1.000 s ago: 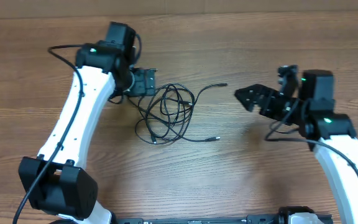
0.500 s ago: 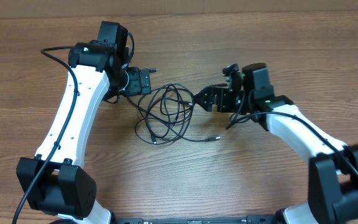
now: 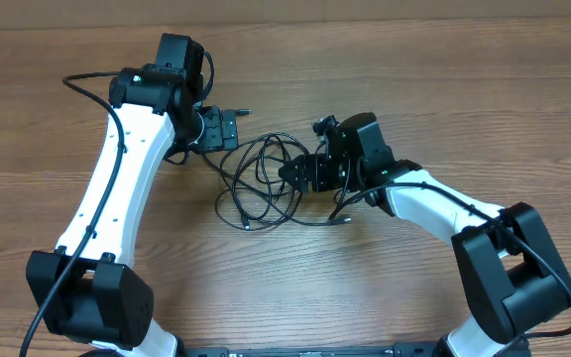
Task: Untangle cables
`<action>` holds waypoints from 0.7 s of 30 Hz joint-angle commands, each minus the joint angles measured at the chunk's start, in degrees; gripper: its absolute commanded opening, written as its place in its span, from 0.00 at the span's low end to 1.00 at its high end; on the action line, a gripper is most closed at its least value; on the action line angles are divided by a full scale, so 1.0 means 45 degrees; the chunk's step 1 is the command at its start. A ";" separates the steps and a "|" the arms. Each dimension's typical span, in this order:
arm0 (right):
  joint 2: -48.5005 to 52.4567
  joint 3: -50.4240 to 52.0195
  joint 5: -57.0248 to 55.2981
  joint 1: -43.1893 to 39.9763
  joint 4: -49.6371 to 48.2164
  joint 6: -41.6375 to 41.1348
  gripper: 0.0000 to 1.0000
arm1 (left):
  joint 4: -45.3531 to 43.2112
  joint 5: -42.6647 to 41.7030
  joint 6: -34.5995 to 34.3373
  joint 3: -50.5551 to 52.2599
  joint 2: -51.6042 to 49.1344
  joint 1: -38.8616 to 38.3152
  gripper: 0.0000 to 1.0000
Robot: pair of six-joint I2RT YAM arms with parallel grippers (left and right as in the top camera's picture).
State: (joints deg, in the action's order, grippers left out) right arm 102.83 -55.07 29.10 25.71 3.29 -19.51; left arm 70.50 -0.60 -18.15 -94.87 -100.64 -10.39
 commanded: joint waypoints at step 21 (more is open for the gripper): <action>0.0078 -0.0112 -0.1802 0.0029 -0.1190 -0.0039 0.73 | 0.0282 0.0257 -0.0257 -0.0039 0.0053 -0.0029 1.00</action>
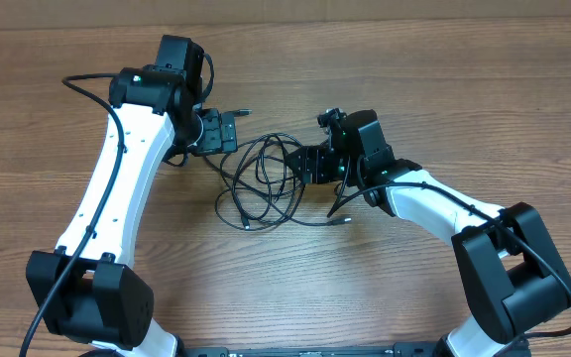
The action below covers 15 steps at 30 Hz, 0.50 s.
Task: Untangle cables
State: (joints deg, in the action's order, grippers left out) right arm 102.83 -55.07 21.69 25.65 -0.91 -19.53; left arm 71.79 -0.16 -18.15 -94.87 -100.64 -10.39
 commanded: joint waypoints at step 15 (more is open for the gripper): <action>0.1103 -0.0112 0.0345 0.0044 -0.1175 -0.0675 0.74 | -0.0112 0.0165 -0.0253 -0.0039 0.0053 -0.0029 1.00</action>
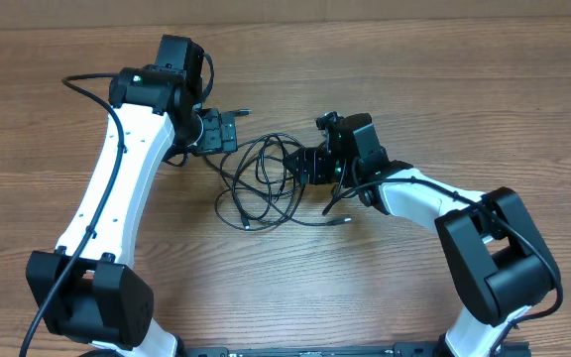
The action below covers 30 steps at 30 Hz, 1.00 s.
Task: Untangle cables
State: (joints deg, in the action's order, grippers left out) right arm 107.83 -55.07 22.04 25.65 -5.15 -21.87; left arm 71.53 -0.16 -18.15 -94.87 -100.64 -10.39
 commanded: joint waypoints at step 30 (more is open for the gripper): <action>-0.3560 -0.0563 0.2079 -0.0831 0.2472 -0.0763 0.04 | 0.0296 0.0121 -0.0253 -0.0039 0.0053 -0.0029 1.00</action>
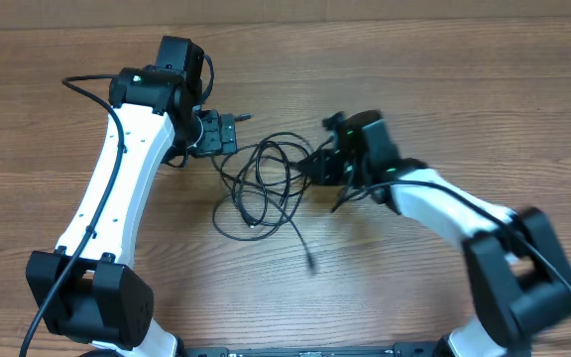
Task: Untangle cables
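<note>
A thin black cable (pixel 264 178) lies in tangled loops on the wooden table (pixel 444 79) between my two arms. My left gripper (pixel 234 132) is at the tangle's upper left. It looks shut on a strand, with a plug end sticking out just beyond it. At the tangle's right edge my right gripper (pixel 312 165) appears shut on another strand, and that arm is blurred by motion. One loose cable end (pixel 311 264) trails toward the front of the table.
The left arm's own black hose (pixel 79 84) loops out at the far left. The table's far edge (pixel 365 22) runs along the top of the view. Both arm bases stand at the front corners.
The right arm has shifted a little to the right and is blurred. The loose cable end that lay beside its forearm now lies nearer the front, below the tangle. The left arm is unchanged.
My right gripper stood low at the tangle's right edge while the left gripper stayed at the upper left. It then sat slightly further right and higher on the loops, and stayed there. Now it has shifted right and a loose end has swung forward.
</note>
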`<action>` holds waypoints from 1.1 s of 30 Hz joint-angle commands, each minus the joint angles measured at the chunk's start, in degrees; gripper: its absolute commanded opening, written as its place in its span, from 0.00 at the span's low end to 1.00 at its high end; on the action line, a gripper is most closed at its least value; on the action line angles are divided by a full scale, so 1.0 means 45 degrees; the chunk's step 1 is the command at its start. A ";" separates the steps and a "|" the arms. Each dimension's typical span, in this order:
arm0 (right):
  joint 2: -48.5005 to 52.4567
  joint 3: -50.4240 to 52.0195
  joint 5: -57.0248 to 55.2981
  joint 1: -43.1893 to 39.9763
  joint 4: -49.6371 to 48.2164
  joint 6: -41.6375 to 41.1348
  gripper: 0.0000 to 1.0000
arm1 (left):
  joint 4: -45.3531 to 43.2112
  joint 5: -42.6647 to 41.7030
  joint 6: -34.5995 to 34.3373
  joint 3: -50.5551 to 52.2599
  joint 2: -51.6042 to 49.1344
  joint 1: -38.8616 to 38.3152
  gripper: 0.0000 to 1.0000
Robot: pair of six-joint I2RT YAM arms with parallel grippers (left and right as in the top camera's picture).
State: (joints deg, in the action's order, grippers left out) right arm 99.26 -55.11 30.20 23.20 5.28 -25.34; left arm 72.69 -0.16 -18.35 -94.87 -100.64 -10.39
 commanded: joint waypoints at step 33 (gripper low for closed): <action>-0.9364 -0.4561 -0.1341 -0.0588 0.2754 0.0024 0.04 | 0.0588 -0.3220 0.0797 -0.0039 0.0053 -0.0889 1.00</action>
State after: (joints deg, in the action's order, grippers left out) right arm 57.45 -71.72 25.65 21.37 18.44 -25.43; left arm 75.24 -13.15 -16.10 -94.87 -100.64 -13.17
